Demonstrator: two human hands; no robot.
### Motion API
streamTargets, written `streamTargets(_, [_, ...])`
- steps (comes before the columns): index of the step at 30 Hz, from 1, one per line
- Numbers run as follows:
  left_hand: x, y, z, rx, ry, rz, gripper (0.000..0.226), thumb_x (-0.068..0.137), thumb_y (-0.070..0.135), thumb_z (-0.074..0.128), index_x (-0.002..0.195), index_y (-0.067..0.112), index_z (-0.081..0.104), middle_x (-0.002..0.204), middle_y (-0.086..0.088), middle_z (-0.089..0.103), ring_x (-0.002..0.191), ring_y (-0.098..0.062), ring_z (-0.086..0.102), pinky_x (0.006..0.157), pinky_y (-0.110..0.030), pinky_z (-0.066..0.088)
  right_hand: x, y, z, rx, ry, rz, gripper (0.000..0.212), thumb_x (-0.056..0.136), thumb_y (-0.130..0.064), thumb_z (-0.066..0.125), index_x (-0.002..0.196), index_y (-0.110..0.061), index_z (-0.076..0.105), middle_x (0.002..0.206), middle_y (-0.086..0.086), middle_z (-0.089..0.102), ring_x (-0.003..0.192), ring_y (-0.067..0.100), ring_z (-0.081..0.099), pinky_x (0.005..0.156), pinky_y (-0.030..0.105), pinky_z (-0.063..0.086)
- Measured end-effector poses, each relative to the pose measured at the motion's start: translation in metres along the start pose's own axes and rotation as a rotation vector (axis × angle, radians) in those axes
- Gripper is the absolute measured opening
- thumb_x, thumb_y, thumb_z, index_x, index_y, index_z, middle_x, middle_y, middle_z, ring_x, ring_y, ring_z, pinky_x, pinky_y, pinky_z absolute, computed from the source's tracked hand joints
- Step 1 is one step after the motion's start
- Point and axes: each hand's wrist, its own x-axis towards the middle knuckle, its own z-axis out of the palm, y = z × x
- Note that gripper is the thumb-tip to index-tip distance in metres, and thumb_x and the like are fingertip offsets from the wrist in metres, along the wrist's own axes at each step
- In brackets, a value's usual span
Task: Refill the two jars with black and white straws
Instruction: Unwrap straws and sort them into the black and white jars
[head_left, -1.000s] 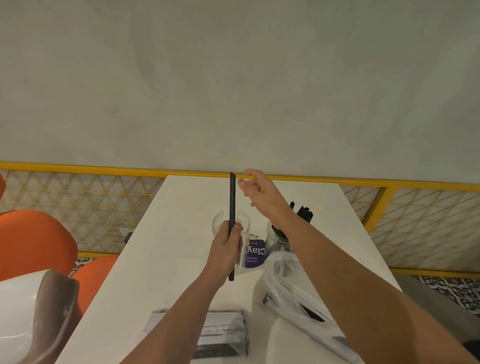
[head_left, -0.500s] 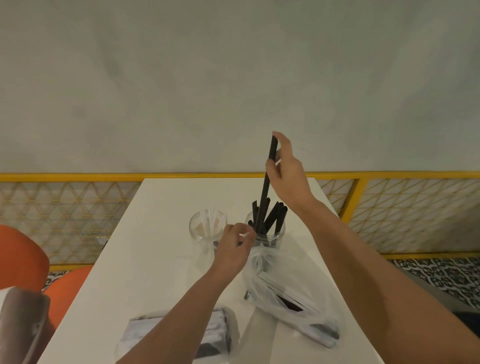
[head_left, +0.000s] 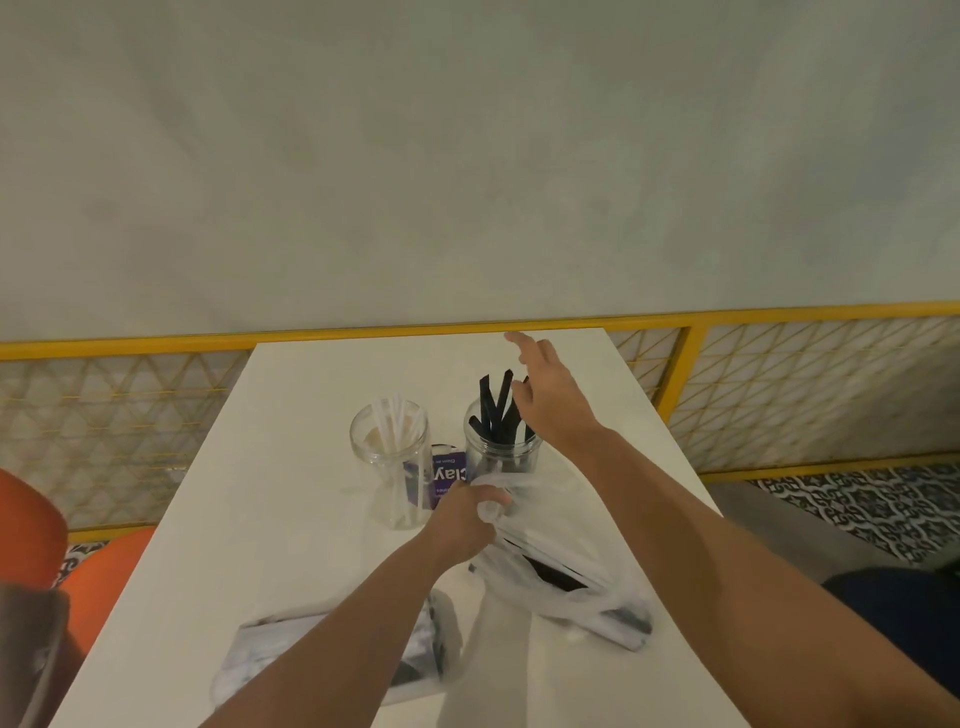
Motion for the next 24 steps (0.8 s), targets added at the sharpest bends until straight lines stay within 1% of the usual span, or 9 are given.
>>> streamTargets(1, [-0.001, -0.001, 0.001, 0.011, -0.008, -0.007, 0.043, 0.077, -0.004, 0.054, 0.109, 0.021, 0.066, 0.12, -0.006, 0.055, 0.088, -0.018, 0.052, 0.051, -0.004, 0.04, -0.003, 0.0, 0.0, 0.005, 0.043, -0.04, 0.044, 0.092, -0.001, 0.044, 0.134, -0.013, 0.041, 0.117, 0.011, 0.048, 0.089, 0.028, 0.058, 0.078, 0.039, 0.052])
streamTargets(3, [-0.004, -0.003, 0.004, 0.014, 0.017, -0.005, 0.045, 0.079, -0.009, 0.05, 0.114, 0.015, 0.063, 0.12, -0.009, 0.052, 0.095, -0.021, 0.054, 0.052, -0.004, 0.037, -0.014, -0.002, -0.001, 0.079, 0.071, -0.094, 0.029, 0.089, 0.001, 0.048, 0.116, -0.006, 0.055, 0.097, 0.004, 0.052, 0.07, 0.018, 0.055, 0.067, 0.026, 0.049])
streamTargets(5, [-0.006, -0.004, 0.006, 0.019, 0.068, 0.02, 0.047, 0.08, -0.013, 0.046, 0.117, 0.011, 0.061, 0.126, -0.011, 0.051, 0.11, -0.025, 0.054, 0.065, -0.008, 0.037, -0.029, -0.004, -0.001, 0.175, -0.064, -0.067, 0.015, 0.088, 0.001, 0.052, 0.099, -0.003, 0.062, 0.076, -0.003, 0.054, 0.059, 0.007, 0.05, 0.059, 0.012, 0.042])
streamTargets(7, [-0.007, -0.006, 0.007, 0.029, 0.082, 0.024, 0.048, 0.08, -0.015, 0.041, 0.119, 0.007, 0.061, 0.128, -0.012, 0.053, 0.116, -0.025, 0.053, 0.07, -0.009, 0.035, -0.047, -0.003, 0.005, 0.215, -0.323, 0.0, 0.012, 0.087, 0.001, 0.054, 0.092, -0.002, 0.065, 0.068, -0.006, 0.055, 0.057, 0.003, 0.051, 0.058, 0.01, 0.043])
streamTargets(11, [-0.006, -0.012, 0.009, 0.048, 0.042, -0.022, 0.044, 0.082, -0.011, 0.042, 0.114, 0.011, 0.062, 0.125, -0.01, 0.053, 0.109, -0.021, 0.053, 0.07, -0.015, 0.035, -0.077, 0.021, 0.034, -0.106, -0.73, 0.035, 0.021, 0.088, -0.002, 0.05, 0.096, 0.001, 0.069, 0.09, 0.009, 0.065, 0.079, 0.012, 0.051, 0.069, 0.016, 0.038])
streamTargets(14, [-0.008, -0.017, 0.01, 0.017, 0.038, -0.052, 0.038, 0.086, -0.008, 0.043, 0.113, 0.012, 0.062, 0.125, -0.01, 0.051, 0.099, -0.016, 0.05, 0.064, -0.016, 0.04, -0.095, 0.042, 0.06, -0.268, -0.772, 0.099, 0.032, 0.088, -0.014, 0.058, 0.118, -0.004, 0.059, 0.115, 0.011, 0.054, 0.105, 0.022, 0.049, 0.088, 0.023, 0.038])
streamTargets(16, [-0.01, -0.018, 0.01, -0.005, 0.038, -0.063, 0.037, 0.087, -0.007, 0.044, 0.114, 0.01, 0.061, 0.126, -0.01, 0.05, 0.105, -0.018, 0.051, 0.074, -0.018, 0.042, -0.105, 0.052, 0.074, -0.359, -0.769, 0.117, 0.052, 0.085, -0.023, 0.063, 0.132, -0.01, 0.043, 0.132, 0.009, 0.041, 0.12, 0.026, 0.041, 0.099, 0.033, 0.038])
streamTargets(18, [-0.012, -0.02, 0.011, 0.001, 0.035, -0.069, 0.038, 0.087, -0.009, 0.044, 0.117, 0.009, 0.059, 0.128, -0.01, 0.049, 0.113, -0.021, 0.051, 0.082, -0.019, 0.041, -0.11, 0.057, 0.082, -0.431, -0.748, 0.112, 0.06, 0.085, -0.027, 0.063, 0.136, -0.012, 0.035, 0.136, 0.009, 0.038, 0.123, 0.027, 0.038, 0.101, 0.036, 0.039])
streamTargets(24, [-0.014, -0.023, 0.012, 0.021, 0.025, -0.067, 0.041, 0.087, -0.009, 0.043, 0.121, 0.01, 0.058, 0.131, -0.009, 0.046, 0.121, -0.02, 0.046, 0.097, -0.023, 0.038, -0.115, 0.067, 0.086, -0.434, -0.739, 0.131, 0.041, 0.089, -0.031, 0.055, 0.123, -0.009, 0.047, 0.126, 0.011, 0.048, 0.115, 0.027, 0.047, 0.095, 0.035, 0.04])
